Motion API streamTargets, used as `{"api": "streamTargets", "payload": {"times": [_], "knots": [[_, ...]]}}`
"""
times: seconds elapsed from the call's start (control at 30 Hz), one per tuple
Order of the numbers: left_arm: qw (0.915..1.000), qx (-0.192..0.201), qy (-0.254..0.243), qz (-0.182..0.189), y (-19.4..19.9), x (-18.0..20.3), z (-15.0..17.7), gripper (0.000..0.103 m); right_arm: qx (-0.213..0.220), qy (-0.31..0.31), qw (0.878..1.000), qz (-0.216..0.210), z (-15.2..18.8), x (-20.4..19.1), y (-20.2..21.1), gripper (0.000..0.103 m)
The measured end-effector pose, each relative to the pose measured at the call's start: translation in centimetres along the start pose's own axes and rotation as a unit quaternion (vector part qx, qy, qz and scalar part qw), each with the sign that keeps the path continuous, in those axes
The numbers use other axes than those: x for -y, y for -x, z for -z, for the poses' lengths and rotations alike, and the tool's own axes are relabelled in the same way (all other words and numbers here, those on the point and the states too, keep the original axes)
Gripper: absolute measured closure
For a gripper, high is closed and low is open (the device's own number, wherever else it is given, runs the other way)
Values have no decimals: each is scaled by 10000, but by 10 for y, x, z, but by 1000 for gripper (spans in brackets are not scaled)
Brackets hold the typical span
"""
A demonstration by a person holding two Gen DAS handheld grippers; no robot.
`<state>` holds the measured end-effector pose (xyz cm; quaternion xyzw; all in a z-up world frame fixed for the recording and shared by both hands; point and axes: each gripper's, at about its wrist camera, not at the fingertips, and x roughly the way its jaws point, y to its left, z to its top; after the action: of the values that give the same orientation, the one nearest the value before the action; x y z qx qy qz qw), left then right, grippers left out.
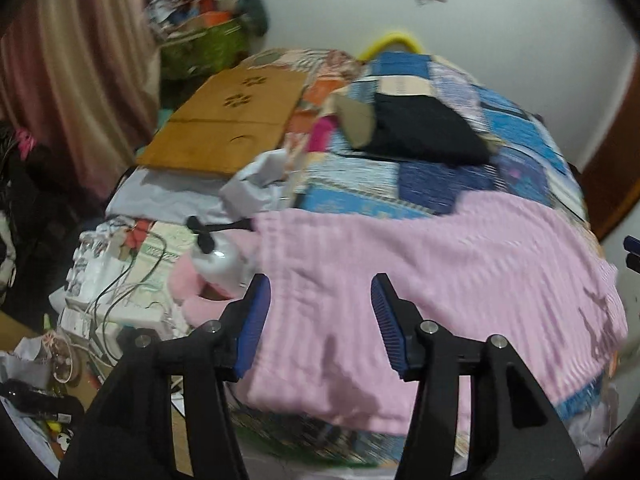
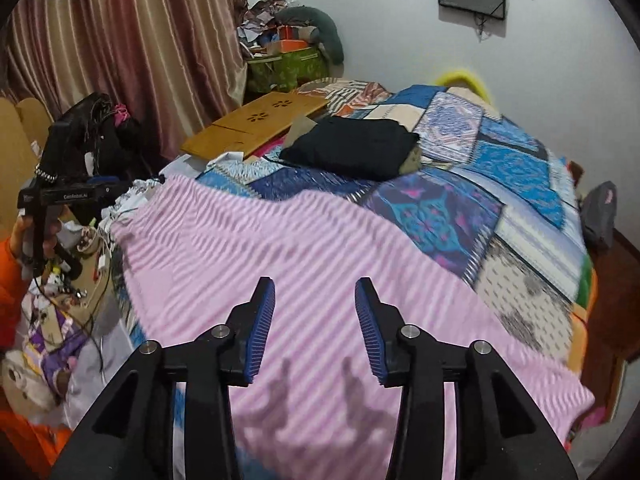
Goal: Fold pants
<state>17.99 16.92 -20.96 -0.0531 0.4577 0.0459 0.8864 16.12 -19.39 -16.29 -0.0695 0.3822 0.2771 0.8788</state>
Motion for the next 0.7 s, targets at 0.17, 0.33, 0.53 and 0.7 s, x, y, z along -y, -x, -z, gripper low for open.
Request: {"api": "streamTargets", "payload": {"times": [0.17, 0.33, 0.53, 0.7], "knots": [[9983, -373, 435, 69, -49, -38, -18, 51, -172, -39, 9997, -175, -38, 3, -59, 64], [9945, -739, 673, 298, -98, -58, -33, 51, -497, -65, 9979, -414, -72, 9, -126, 64], [9891, -1110, 819, 516, -140, -59, -33, 51, -1196, 57, 9898, -768, -95, 7, -210, 63], [9890, -1025, 727, 778, -137, -59, -31, 67, -1848, 503, 9780, -827, -91, -4, -254, 63]]}}
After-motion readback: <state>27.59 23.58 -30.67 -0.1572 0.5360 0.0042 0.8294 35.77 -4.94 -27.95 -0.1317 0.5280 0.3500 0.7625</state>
